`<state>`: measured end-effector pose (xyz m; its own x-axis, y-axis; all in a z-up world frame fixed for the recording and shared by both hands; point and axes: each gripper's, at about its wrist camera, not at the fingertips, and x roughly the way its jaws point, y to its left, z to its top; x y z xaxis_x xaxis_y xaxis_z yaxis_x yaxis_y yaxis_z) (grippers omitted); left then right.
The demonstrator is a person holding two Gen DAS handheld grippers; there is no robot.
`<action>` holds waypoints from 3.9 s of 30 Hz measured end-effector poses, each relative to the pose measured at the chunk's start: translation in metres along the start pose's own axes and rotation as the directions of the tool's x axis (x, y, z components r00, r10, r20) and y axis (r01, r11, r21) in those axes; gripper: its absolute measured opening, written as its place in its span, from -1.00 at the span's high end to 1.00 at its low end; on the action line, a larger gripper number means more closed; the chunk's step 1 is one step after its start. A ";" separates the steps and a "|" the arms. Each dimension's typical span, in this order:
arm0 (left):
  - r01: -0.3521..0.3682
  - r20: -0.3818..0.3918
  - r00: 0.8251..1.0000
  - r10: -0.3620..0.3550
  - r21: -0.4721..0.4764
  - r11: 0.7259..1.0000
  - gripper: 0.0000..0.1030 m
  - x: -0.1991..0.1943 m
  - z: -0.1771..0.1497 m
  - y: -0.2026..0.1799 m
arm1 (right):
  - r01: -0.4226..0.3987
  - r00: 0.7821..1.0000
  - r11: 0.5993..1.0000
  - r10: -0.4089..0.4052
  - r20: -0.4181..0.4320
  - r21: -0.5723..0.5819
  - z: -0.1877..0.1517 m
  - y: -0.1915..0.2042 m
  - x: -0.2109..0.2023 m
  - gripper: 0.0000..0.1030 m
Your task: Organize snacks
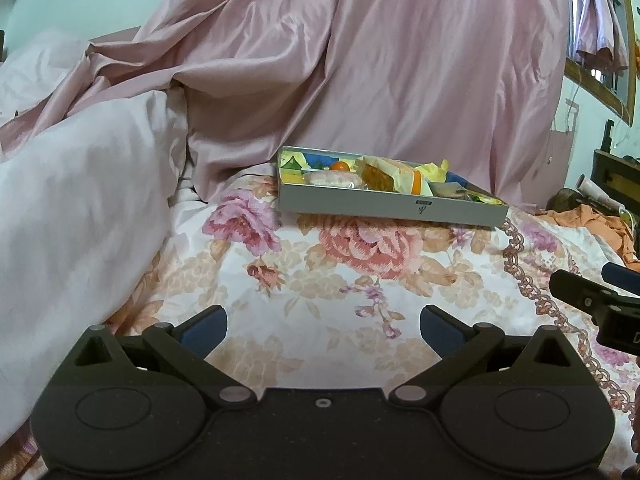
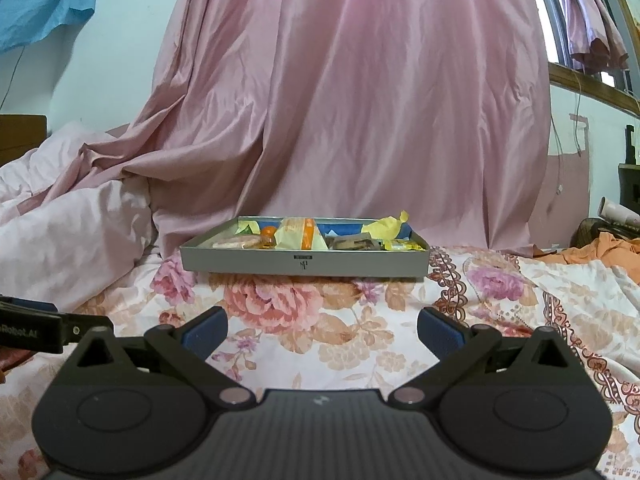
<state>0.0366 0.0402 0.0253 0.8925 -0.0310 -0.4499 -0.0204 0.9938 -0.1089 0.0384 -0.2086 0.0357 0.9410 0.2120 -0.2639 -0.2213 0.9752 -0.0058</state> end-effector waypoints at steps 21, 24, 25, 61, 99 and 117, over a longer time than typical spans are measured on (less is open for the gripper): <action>-0.024 0.028 0.999 0.024 -0.002 1.000 -0.98 0.002 -0.006 0.003 | 0.031 1.000 0.999 -0.031 0.004 -0.037 -0.010 0.005 0.004 -1.00; -0.024 0.027 0.999 0.024 -0.001 1.000 -0.98 0.002 -0.006 0.003 | 0.031 1.000 0.999 -0.031 0.002 -0.040 -0.011 0.006 0.005 -1.00; -0.024 0.027 0.999 0.024 -0.001 1.000 -0.99 0.002 -0.006 0.003 | 0.031 1.000 0.999 -0.031 0.002 -0.041 -0.011 0.006 0.005 -1.00; -0.024 0.026 0.999 0.024 0.000 1.000 -0.99 0.003 -0.007 0.003 | 0.032 0.999 0.999 -0.032 -0.002 -0.041 -0.012 0.007 0.006 -1.00; -0.023 0.025 0.999 0.023 -0.001 1.000 -0.99 0.005 -0.003 0.003 | 0.027 1.000 0.999 -0.028 -0.011 -0.046 -0.017 0.010 0.006 -1.00; -0.117 -0.050 0.992 0.114 -0.052 0.992 -0.98 0.008 -0.007 0.004 | 0.025 1.000 0.998 -0.025 -0.014 -0.050 -0.017 0.010 0.005 -1.00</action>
<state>0.0404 0.0428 0.0157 0.8608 0.0775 -0.5030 -0.1476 0.9839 -0.1012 0.0366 -0.1989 0.0177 0.9425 0.1863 -0.2775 -0.2107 0.9757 -0.0606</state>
